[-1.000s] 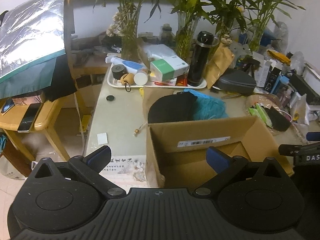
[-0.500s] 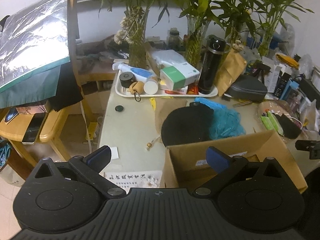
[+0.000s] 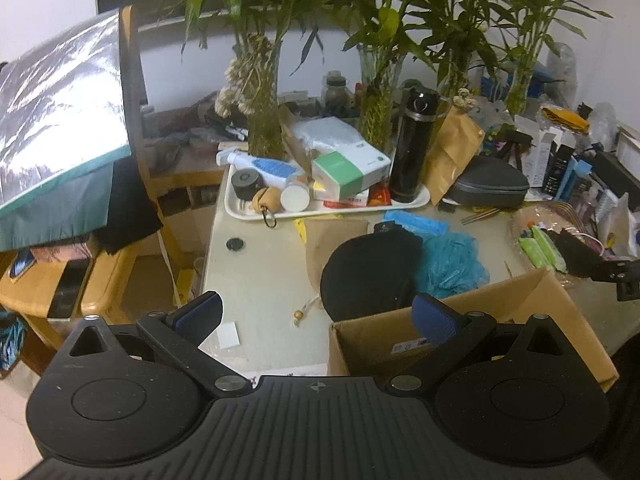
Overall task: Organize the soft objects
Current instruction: 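Move the left tool toward the black cap while the right tool approaches the blue loofah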
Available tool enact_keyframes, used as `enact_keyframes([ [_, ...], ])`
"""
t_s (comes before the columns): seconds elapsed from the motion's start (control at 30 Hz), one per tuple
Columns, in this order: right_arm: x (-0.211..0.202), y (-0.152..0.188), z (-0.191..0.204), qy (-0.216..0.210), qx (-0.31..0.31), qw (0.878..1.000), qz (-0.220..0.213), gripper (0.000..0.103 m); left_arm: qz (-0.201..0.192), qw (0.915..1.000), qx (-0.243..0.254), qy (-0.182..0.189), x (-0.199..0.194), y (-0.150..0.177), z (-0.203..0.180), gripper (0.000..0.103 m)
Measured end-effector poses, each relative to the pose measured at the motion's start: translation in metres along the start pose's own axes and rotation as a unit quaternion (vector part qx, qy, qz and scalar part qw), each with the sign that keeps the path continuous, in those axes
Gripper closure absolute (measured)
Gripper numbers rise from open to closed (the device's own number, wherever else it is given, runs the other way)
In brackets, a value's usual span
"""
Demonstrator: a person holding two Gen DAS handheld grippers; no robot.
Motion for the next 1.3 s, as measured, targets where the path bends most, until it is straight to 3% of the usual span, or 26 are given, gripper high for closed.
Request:
enact_keyframes([
  [0.23, 0.004, -0.005, -0.003, -0.004, -0.004, 1.000, -0.007, 0.000, -0.001, 1.0000, 0.001, 0.010, 0.009, -0.006, -0.002, 0.000],
  [0.67, 0.036, -0.015, -0.023, -0.078, 0.006, 0.997, -0.022, 0.000, 0.018, 0.9995, 0.006, 0.024, 0.064, -0.020, -0.007, 0.000],
  [1.0, 0.059, -0.022, -0.039, -0.149, 0.065, 0.986, -0.027, 0.000, 0.024, 0.9916, 0.053, 0.116, 0.122, -0.026, -0.032, 0.000],
  [1.13, 0.071, -0.019, -0.043, -0.172, 0.085, 0.981, -0.013, 0.000, 0.018, 0.9840, 0.054, 0.169, 0.137, -0.027, -0.040, 0.000],
  [1.3, 0.081, -0.016, -0.048, -0.190, 0.110, 0.976, -0.010, 0.000, -0.004, 0.9715, 0.107, 0.212, 0.143, -0.028, -0.058, 0.001],
])
Point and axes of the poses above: each gripper's, at about its wrist camera, not at the fingertips, and x roughly the way its jaws point, z to its left, y to its underside, the point moved 6 cm from there along x, roughly the way its jaws point, and after that the axes turned 13 degrees about -y, right-handed, at the moved point
